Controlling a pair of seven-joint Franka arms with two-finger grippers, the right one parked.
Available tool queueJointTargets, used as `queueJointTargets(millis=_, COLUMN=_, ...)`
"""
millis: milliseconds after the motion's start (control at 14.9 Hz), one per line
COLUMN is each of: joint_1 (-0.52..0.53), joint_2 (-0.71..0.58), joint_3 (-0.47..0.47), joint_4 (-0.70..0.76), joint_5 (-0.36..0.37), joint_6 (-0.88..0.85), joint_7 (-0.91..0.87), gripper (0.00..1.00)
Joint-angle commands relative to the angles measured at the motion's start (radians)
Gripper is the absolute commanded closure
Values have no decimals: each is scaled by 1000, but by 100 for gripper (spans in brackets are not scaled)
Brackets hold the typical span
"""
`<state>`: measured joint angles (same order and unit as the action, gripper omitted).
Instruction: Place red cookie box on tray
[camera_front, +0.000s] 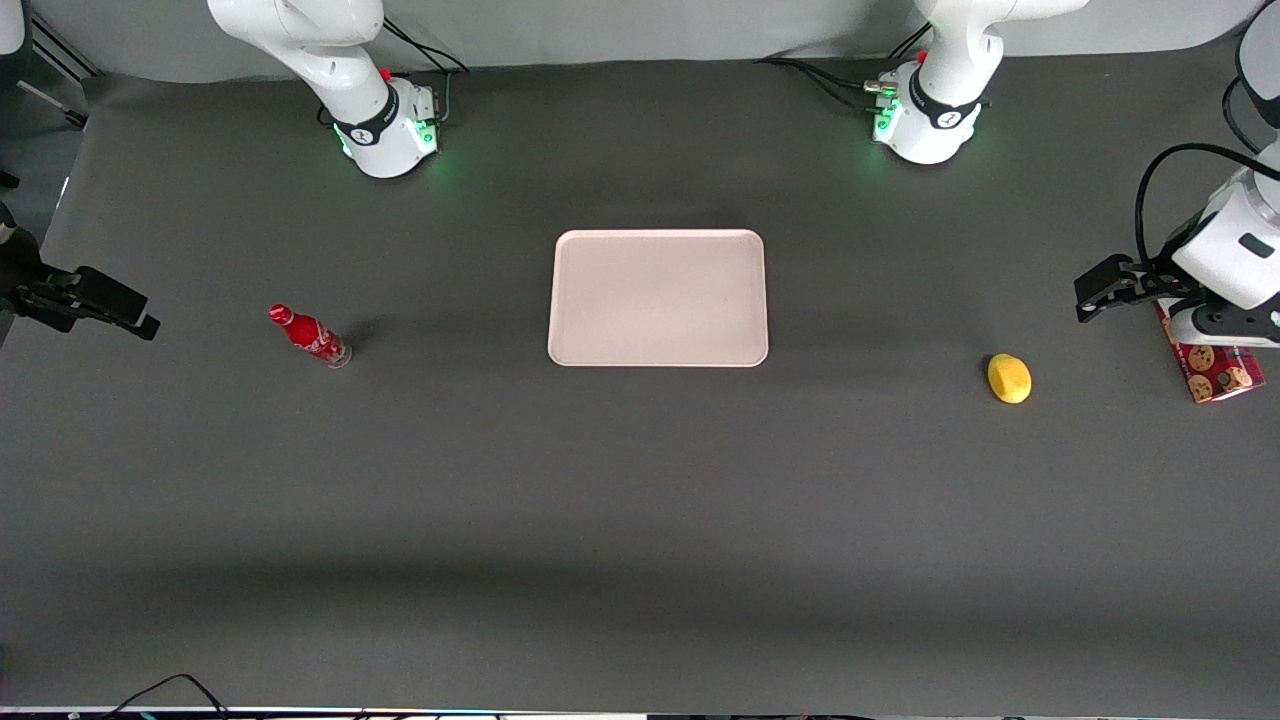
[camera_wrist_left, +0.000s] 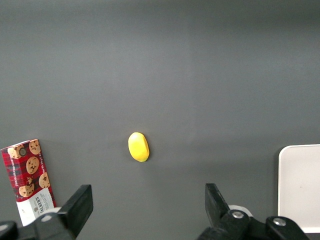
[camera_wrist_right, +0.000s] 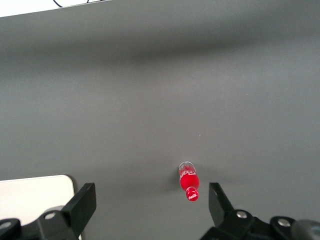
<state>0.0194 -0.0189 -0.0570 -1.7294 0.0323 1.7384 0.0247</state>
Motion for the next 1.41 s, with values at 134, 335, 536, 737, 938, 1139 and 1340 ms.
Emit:
queueJointTargets(millis=134, joint_1=5, joint_2=13, joint_3=-3, joint_4=30, joint_5=5, joint_6=-10, joint_7=15, gripper=0)
queueJointTargets(millis=335, joint_1=5, joint_2=19, joint_3=-3, joint_4=30, joint_5=5, joint_6=-10, joint_7=14, gripper=0)
queueJointTargets(millis=536, joint_1=5, joint_2=22, joint_3=-3, joint_4=28, joint_5=5, joint_6=-10, joint_7=6, gripper=0)
queueJointTargets(millis=737, joint_1=5, joint_2=33, joint_3=-3, joint_4=31, joint_5=3, joint_6=-8, joint_7=3, gripper=0)
queueJointTargets(millis=938, joint_1=5, joint_2=33, joint_3=-4, joint_4=33, joint_5=3, joint_6=-10, joint_7=-5, gripper=0)
queueJointTargets(millis=1139, joint_1=5, joint_2=33, joint_3=-6, joint_4=33, joint_5=5, joint_6=-17, joint_7=-6, gripper=0)
queueJointTargets(millis=1340, joint_1=7, joint_2=31, joint_3=-4, joint_4=31, joint_5=5, joint_6=-25, joint_7=-5, gripper=0)
